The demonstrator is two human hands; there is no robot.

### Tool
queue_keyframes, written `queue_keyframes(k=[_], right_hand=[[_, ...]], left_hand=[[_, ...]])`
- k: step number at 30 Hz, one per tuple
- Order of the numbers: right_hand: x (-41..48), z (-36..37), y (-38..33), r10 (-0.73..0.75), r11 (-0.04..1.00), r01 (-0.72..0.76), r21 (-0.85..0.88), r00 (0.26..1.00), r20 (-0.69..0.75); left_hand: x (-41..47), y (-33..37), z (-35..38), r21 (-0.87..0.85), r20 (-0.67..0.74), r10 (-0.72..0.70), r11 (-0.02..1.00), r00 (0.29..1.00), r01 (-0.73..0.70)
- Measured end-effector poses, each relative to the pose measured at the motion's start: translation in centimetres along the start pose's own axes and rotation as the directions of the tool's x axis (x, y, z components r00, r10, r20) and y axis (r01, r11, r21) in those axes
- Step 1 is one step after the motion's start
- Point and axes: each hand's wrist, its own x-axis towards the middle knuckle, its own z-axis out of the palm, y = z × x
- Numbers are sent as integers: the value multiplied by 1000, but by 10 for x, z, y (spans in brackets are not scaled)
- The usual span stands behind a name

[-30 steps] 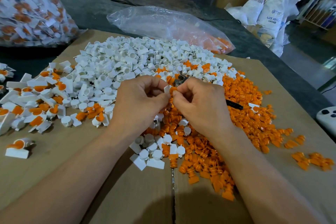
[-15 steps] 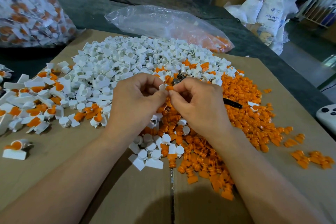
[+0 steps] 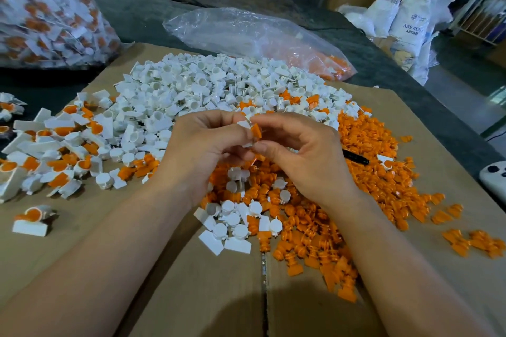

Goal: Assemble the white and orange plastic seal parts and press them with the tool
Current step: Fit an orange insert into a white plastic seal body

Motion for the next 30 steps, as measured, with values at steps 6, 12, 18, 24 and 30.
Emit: queue_keyframes(k=[6,12,18,24,30], right_hand=[[0,0,1,-6,998,7,58,1000,-10],[0,-2,0,-61,998,61,28,998,-24],[0,-4,2,-109,994,109,11,994,-31],[0,-3,2,-97,995,97,37,995,-18],[0,-4,0,45,989,-45,140,999,4]], left_hand=[[-1,2,0,-24,19,-54,998,998,55],[-1,3,0,18,48,-58,998,997,58],[-3,3,0,31,66,-47,999,997,45],[-3,2,0,34,63,-28,999,998,26],[-1,3,-1,14,73,1,1000,997,-2]])
